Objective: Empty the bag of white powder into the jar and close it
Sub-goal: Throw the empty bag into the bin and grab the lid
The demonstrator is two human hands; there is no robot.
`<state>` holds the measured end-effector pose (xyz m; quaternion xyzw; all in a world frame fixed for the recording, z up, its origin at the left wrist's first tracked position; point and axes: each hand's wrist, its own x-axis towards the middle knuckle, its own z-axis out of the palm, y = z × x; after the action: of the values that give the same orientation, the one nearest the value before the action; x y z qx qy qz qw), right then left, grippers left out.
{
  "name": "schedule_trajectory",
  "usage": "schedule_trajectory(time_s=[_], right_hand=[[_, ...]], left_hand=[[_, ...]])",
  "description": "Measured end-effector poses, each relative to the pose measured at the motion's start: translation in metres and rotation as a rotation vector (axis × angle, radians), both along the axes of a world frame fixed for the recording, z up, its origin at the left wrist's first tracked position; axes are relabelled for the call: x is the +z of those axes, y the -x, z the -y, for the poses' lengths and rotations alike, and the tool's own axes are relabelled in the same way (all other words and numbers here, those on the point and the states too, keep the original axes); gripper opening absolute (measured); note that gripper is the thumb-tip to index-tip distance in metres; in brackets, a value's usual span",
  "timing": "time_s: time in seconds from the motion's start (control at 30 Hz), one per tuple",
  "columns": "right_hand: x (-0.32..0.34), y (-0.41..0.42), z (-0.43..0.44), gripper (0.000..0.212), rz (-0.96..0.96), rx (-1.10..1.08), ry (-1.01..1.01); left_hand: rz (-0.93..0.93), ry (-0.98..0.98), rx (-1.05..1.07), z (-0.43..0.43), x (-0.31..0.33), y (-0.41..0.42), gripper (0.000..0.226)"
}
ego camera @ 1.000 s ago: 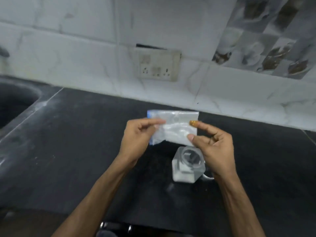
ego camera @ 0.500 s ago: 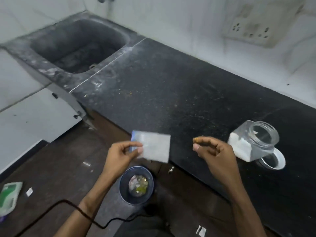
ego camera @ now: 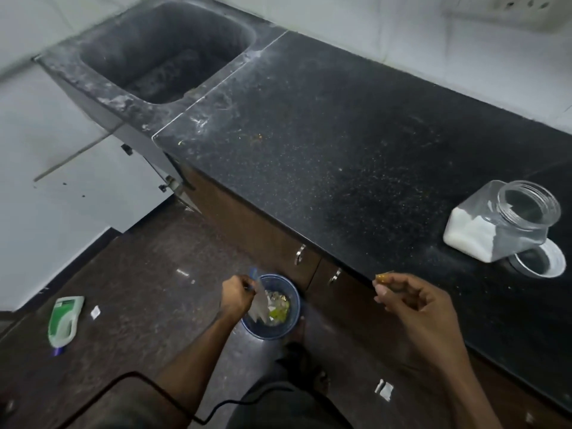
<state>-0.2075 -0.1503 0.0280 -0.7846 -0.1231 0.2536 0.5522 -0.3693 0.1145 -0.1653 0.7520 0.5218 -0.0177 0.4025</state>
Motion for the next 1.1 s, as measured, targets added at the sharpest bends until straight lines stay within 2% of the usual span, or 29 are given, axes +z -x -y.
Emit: schedule_trajectory(time_s=[0.07,0.17,0.23,0.33,0.47,0.6,0.73,0.87,1.0,1.1], right_hand=[[0.001,-0.004,0.004,0.019,0.007,-0.018,0.007],[0.000,-0.010,0.010,0.019,0.013,-0.028,0.010],[-0.001,-0.016,0.012,0.019,0.011,-0.036,0.010],[-0.002,-0.027,0.012,0.018,-0.004,-0.046,0.008],[0.002,-0.043,0.011,0.017,-0.020,-0.100,-0.007],[0.008,-0.062,-0.002,0.017,-0.002,-0.156,-0.052],[0.029,-0.089,-0.019,0.014,0.082,-0.186,-0.109],[0.062,-0.119,-0.018,0.017,0.179,-0.266,-0.168],[0.087,-0.149,0.015,0.021,0.321,-0.415,-0.188],[0.085,-0.172,0.057,0.022,0.395,-0.597,-0.156]], left_hand=[[-0.043,0.024,-0.053,-0.009,-0.028,-0.009,0.024],[-0.080,0.056,-0.127,-0.009,-0.031,-0.023,0.012],[-0.084,0.068,-0.160,-0.009,-0.031,-0.029,0.017],[-0.012,0.045,0.000,-0.011,-0.015,-0.034,0.018],[0.248,-0.221,0.262,-0.013,0.042,-0.042,0.025],[0.631,-0.419,0.288,-0.014,0.115,-0.073,0.022],[0.953,-0.418,0.027,0.005,0.175,-0.150,0.022],[1.103,-0.249,-0.303,0.050,0.227,-0.242,0.013],[1.013,-0.060,-0.721,0.108,0.261,-0.311,0.027],[0.840,-0.016,-1.011,0.148,0.256,-0.335,0.066]])
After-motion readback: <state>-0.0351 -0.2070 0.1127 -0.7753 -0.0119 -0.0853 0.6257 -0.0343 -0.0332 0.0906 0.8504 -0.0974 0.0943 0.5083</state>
